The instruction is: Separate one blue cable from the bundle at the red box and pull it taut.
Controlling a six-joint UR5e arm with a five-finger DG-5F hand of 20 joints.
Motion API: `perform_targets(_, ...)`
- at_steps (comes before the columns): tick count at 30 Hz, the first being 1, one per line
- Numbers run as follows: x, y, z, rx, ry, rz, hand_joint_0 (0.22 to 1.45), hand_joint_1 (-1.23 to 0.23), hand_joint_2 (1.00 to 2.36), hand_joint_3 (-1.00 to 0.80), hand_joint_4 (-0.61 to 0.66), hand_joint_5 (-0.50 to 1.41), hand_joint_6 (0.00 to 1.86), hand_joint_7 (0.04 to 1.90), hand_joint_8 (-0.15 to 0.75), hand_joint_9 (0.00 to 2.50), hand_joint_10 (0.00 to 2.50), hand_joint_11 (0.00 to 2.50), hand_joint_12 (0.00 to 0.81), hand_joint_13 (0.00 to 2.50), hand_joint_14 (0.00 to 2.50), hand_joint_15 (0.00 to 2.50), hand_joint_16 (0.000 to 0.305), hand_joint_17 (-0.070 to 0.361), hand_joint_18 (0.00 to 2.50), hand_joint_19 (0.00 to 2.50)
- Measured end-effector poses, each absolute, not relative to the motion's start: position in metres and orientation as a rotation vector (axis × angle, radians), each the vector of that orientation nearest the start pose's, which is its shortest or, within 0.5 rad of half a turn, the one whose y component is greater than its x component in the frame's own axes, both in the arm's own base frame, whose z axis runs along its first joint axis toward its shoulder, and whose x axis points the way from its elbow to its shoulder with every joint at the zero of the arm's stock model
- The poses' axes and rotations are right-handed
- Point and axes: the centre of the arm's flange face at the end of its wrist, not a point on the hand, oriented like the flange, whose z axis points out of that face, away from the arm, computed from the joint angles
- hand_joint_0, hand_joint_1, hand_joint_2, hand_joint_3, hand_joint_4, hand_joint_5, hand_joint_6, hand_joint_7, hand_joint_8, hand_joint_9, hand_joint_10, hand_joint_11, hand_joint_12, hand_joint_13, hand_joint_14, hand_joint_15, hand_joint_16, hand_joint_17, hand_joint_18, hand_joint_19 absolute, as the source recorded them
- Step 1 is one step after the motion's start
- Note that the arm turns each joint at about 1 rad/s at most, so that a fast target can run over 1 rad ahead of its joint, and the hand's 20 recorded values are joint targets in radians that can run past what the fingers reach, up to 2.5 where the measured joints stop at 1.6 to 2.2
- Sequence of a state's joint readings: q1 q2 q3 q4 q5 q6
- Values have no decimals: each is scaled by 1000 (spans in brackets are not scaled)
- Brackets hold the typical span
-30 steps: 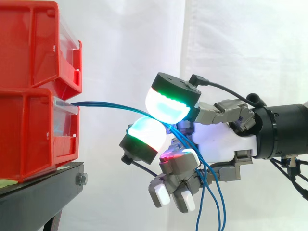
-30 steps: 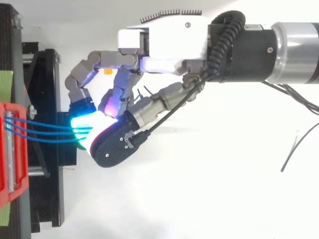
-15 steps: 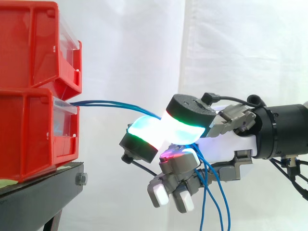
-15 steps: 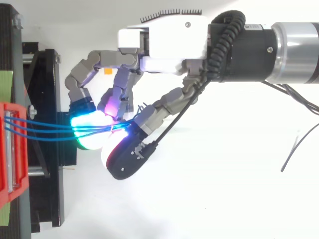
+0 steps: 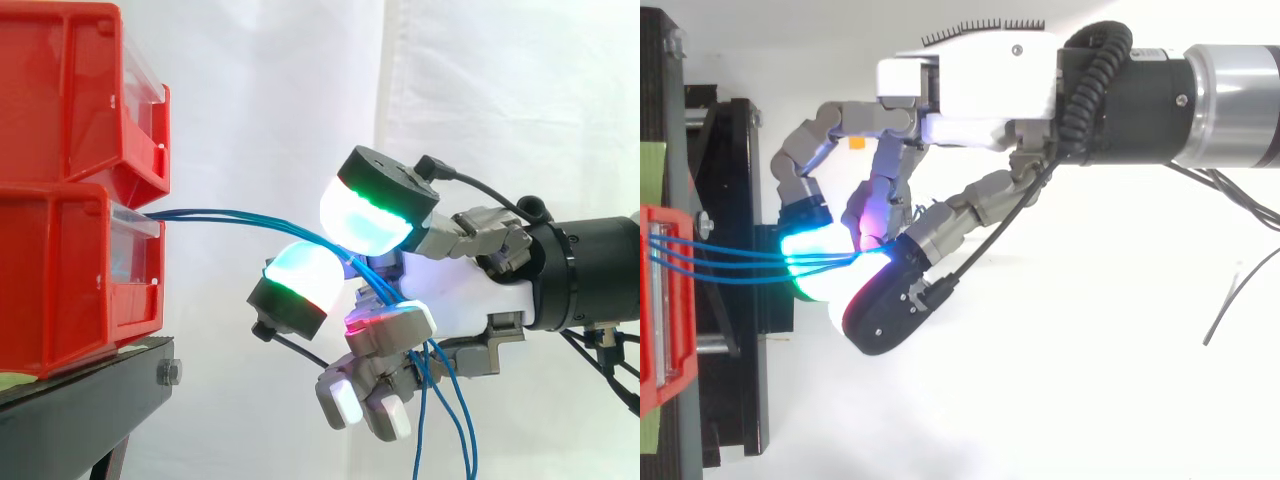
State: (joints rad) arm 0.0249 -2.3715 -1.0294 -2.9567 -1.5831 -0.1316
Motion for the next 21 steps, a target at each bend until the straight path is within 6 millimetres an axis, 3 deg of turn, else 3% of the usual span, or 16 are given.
perform_targets(10, 780, -113, 251, 1140, 1350, 1108, 500, -513, 1000, -500, -2, -121, 844, 1081, 308, 1359, 28, 1252, 400, 975, 25, 694, 51, 115, 967, 809)
perform_targets(21, 778, -113, 250, 1146, 1358, 1105, 630, -608, 1000, -500, -101, -117, 829, 1178, 280, 1350, 30, 1273, 372, 957, 27, 704, 45, 102, 916, 841)
